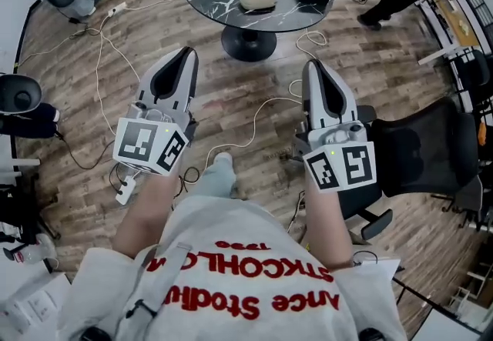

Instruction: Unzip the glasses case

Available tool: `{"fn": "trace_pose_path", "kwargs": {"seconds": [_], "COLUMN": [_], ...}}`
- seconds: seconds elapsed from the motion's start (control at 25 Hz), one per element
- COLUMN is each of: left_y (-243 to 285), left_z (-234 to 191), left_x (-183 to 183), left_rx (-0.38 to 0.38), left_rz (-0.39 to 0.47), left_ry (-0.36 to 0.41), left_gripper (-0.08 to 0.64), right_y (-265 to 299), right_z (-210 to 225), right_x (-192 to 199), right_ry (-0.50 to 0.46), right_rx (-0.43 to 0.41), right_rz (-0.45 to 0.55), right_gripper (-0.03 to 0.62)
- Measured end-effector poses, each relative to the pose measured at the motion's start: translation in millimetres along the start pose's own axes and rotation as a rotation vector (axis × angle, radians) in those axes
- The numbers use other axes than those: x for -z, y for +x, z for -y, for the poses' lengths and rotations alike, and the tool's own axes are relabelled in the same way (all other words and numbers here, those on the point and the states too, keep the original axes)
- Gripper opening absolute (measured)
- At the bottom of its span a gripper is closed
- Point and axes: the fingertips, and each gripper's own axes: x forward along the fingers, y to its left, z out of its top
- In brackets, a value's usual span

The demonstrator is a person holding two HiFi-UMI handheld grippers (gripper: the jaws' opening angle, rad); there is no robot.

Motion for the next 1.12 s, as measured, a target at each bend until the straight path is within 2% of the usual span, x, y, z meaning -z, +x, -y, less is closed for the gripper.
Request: {"fn": "trace_pose_path", "kwargs": {"seconds": [0.32, 0.44, 0.56, 0.76, 0.92, 1.12], "left_y": [99.9, 128.2, 164.7, 231.1, 289.8, 346.5], "left_z": [-58.4, -71.5, -85.6, -106.5, -115.3, -118.1], "left_x": [4.2, 11.9, 24.7, 36.6, 35.7, 47.2], "left_rx": [0.060, 0.053, 0.035, -0.018, -0.063, -0.114], "left_rz": [-0.006, -0.021, -0.035, -0.013, 0.001, -0.014], "left_ry": [-0.019, -0.058, -0.061, -0.055, -0.019, -0.022], "left_gripper": [0.020, 0.020, 0.020, 0.020, 0.020, 0.020], "right_y": [90.5, 113.4, 143.8, 207.6, 256.8, 303.8], "right_z": [48.3, 68.4, 96.0, 150.1, 202.0, 258.4], "right_x": [9.5, 19.6, 27.7, 37.7, 26.9, 29.3], "right_ry": [-0.023, -0.019, -0.012, -0.016, -0.032, -0.009], "right_rx": [0.053, 0.056, 0.048, -0.020, -0.087, -0.145], "right_rz": [-0.005, -0.031, -0.032, -0.034, -0.024, -0.032], "right_gripper": [0.015, 0.015, 0.015, 0.015, 0.015, 0.015]}}
